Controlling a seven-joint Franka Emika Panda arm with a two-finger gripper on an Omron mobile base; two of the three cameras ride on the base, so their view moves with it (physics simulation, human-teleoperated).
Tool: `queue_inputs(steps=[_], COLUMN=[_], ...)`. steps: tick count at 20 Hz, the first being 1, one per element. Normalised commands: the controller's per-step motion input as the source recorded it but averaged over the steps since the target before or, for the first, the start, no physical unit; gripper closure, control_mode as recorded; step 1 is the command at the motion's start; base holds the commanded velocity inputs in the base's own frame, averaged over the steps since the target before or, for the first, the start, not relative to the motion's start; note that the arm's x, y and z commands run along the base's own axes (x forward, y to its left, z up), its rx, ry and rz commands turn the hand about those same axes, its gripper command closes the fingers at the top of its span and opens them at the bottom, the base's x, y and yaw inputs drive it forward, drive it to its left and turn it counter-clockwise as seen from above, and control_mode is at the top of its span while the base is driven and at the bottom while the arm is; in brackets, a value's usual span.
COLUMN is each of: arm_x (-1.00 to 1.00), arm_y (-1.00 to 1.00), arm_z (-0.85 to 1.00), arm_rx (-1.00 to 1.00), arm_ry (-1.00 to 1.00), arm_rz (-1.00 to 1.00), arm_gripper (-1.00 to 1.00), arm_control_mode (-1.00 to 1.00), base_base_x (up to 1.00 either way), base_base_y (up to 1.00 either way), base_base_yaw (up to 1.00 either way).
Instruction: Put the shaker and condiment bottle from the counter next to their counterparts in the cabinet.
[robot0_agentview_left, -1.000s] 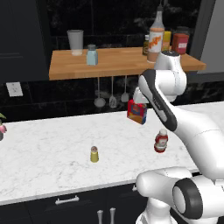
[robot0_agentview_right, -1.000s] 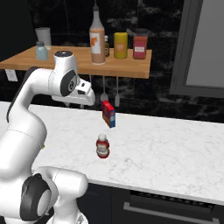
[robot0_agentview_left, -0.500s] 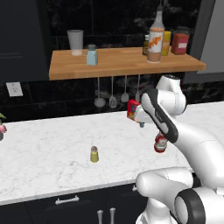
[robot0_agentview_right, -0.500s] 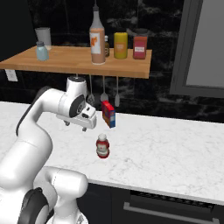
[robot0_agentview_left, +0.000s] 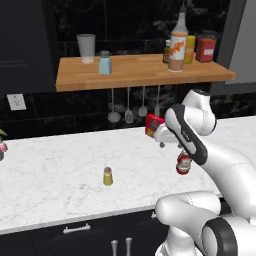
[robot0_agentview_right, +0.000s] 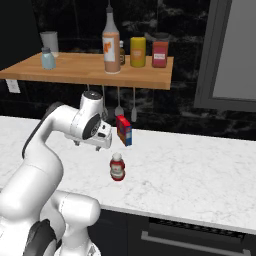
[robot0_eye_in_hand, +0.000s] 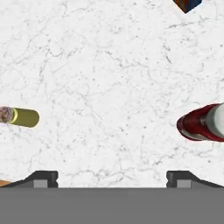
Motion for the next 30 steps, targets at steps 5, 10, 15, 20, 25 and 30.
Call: queue_inputs(steps=[5, 10, 15, 20, 25, 30], arm_x=[0.26, -0.03, 0.22, 0.28, 0.13, -0.36], arm_y=[-0.06, 0.00, -0.03, 0.00, -0.06, -0.27], arm_z=[0.29, -0.11, -0.14, 0.13, 0.13, 0.00], arm_rx=[0.09, 0.06, 0.09, 0.09, 0.11, 0.28], arm_ry=[-0.11, 0.00, -0.04, -0.15, -0.20, -0.33], arm_rz=[0.07, 0.24, 0.42, 0.44, 0.39, 0.19], arm_gripper=[-1.00, -1.00, -1.00, -1.00, -1.00, -1.00], arm_control_mode=[-1.00, -1.00, -1.00, -1.00, -1.00, -1.00], base_base_x=[0.00, 0.00, 0.00, 0.00, 0.00, 0.00], base_base_y=[0.00, 0.00, 0.00, 0.00, 0.00, 0.00], base_base_yaw=[0.00, 0.00, 0.00, 0.00, 0.00, 0.00])
